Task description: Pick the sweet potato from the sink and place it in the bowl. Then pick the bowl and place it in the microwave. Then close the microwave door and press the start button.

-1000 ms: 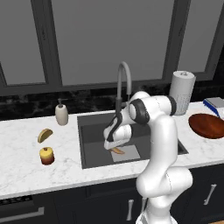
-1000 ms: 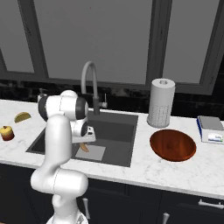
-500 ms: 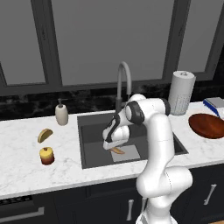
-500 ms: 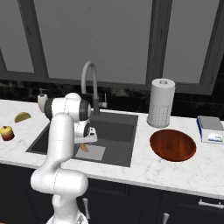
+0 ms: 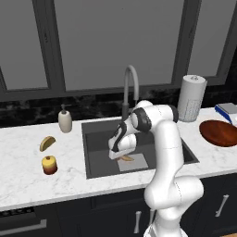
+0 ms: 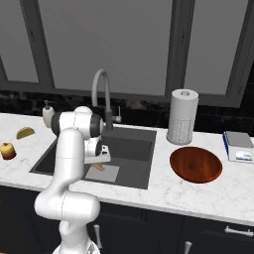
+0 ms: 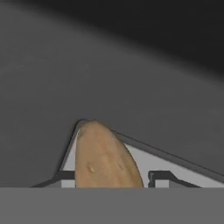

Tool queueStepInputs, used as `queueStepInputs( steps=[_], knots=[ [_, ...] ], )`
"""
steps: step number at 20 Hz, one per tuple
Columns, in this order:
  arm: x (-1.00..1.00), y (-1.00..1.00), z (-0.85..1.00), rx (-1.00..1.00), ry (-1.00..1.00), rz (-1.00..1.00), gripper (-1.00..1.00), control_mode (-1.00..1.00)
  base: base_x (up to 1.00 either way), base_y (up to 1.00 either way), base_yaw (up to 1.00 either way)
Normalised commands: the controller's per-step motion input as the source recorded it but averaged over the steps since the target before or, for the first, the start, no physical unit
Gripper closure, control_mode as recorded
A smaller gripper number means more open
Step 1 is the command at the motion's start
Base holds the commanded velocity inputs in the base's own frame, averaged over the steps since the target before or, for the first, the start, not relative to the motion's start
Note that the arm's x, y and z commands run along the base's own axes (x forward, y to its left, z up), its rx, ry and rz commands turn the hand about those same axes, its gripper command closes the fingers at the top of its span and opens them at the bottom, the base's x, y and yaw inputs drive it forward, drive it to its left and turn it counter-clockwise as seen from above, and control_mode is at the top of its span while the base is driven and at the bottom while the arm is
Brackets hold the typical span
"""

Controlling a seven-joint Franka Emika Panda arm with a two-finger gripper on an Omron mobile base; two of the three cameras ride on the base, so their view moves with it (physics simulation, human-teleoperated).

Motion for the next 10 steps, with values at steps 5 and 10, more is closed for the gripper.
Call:
queueStepInputs(
  steps=[5,10],
  knots=[
    [-0.18,0.04,0.0,0.0,0.0,0.0,1.0,-1.0,0.0,0.0,0.0],
    [-0.47,0.04,0.27,0.0,0.0,0.0,1.0,-1.0,0.0,0.0,0.0]
  ],
)
